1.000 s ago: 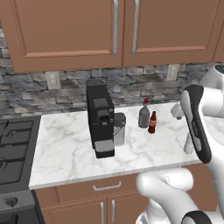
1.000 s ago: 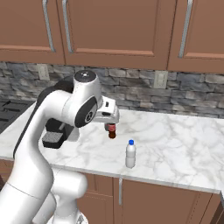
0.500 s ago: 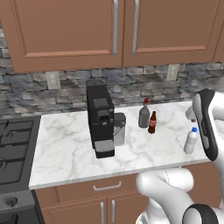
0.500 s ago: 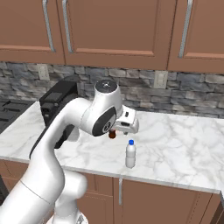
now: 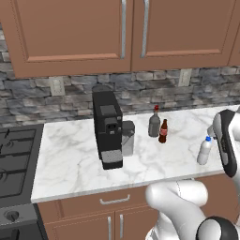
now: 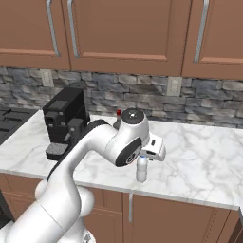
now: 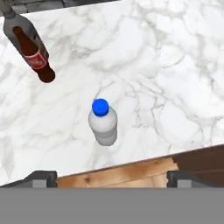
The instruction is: Move the drinks to the dining counter.
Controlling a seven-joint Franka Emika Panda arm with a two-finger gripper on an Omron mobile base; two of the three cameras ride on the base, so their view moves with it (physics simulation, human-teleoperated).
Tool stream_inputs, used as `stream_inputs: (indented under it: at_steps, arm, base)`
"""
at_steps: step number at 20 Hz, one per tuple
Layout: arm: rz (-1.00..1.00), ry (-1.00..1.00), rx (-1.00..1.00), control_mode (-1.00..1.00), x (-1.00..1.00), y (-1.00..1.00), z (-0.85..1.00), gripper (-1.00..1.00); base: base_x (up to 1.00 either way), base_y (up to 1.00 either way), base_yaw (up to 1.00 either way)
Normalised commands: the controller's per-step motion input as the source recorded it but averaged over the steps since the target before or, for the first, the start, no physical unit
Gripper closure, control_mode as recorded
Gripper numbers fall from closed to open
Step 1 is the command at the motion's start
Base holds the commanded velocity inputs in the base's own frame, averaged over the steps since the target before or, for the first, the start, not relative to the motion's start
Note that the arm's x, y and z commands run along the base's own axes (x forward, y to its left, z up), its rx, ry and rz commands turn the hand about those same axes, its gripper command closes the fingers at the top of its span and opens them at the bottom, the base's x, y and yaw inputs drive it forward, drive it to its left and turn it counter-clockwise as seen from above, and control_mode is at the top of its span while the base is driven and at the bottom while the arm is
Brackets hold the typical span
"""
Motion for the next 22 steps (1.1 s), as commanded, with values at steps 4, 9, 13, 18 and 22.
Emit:
stream_inputs:
  at_steps: [4, 9, 13, 18, 22]
  arm:
    - [-0.01, 0.0, 0.0, -1.0, 0.24, -0.34, -0.29, -1.0]
    - [0.0, 0.0, 0.0, -1.0, 0.24, -0.09, -0.27, -1.0]
    - [0.0, 0.01, 0.0, -1.0, 0.25, 0.01, -0.19, -1.0]
    - [0.0, 0.0, 0.0, -1.0, 0.04, 0.1, -0.05, -1.0]
    - [0.0, 0.0, 0.0, -1.0, 0.01, 0.12, -0.09, -1.0]
  base:
    - [0.0, 0.0, 0.0]
    - [0.0, 0.0, 0.0]
    - [0.0, 0.0, 0.0]
    - [0.0, 0.0, 0.0]
    - [0.0, 0.0, 0.0]
